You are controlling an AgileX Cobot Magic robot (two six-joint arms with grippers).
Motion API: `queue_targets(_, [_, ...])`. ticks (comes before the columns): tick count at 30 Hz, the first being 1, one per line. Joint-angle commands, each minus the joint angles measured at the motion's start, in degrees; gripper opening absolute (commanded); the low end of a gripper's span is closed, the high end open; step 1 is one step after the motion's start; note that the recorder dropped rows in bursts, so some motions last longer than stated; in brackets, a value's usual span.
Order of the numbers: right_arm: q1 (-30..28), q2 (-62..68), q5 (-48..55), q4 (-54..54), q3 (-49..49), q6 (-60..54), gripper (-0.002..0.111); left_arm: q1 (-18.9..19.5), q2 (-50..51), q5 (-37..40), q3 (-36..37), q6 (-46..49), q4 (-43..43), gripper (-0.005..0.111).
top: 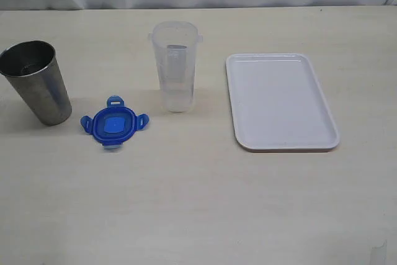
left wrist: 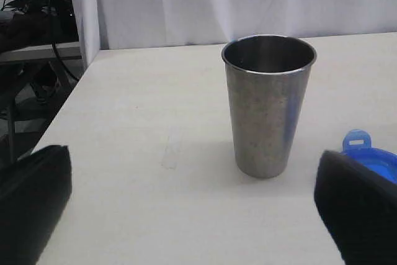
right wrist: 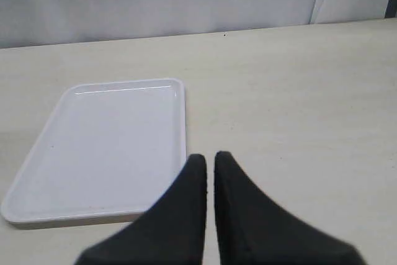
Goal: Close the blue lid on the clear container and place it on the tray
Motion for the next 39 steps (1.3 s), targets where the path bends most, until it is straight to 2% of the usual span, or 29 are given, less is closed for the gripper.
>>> queue_targets(1, [-0.2,-0.3,-0.2,-0.2,0.1,-0.4,0.005,-0.4,-0.1,-0.7,0.1,-0.3,0.1,0.105])
queue_targets(14, [-0.2,-0.3,-0.2,-0.2,0.1,-0.4,0.005,-0.4,-0.1,-2.0,0.1,-0.3,-0.5,0.105])
queue_targets(17, [-0.2,-0.3,-0.2,-0.2,0.1,-0.4,0.005,-0.4,-0.1,-7.9,0.1,-0.3,-1.9,0.105])
queue_targets(21, [-0.2,-0.3,-0.2,-0.2,0.1,-0.4,0.005,-0.4,-0.1,-20.0,0.1,-0.3,-2.9,0.105])
queue_targets(24, [-0.2,-0.3,-0.2,-0.2,0.1,-0.4,0.005,-0.4,-0.1,-25.5,0.1,-0.3,-2.9,0.105])
queue_targets(33, [-0.2,-0.3,-0.2,-0.2,0.1,-0.4,0.005,-0.4,-0.1,-27.8,0.1,-0.3,-3.0,0.105])
queue_targets(35, [-0.2,-0.3,-0.2,-0.2,0.1,-0.4,0.005,-0.4,-0.1,-31.3,0.1,-0.3,-3.0,0.105])
queue_targets(37, [-0.2,-0.3,-0.2,-0.2,0.1,-0.4,0.005,-0.4,-0.1,-35.7,0.1,-4.4,-3.0,0.105])
queue_targets(38, [-0.2,-0.3,-0.2,-0.2,0.1,-0.4,0.005,-0.4,-0.1,-36.5,0.1,-8.9,-3.0,0.105])
queue_targets(39, [-0.2,-0.3,-0.2,-0.2,0.1,-0.4,0.005,-0.4,-0.1,-36.4,0.1,-17.7,-3.0,0.105])
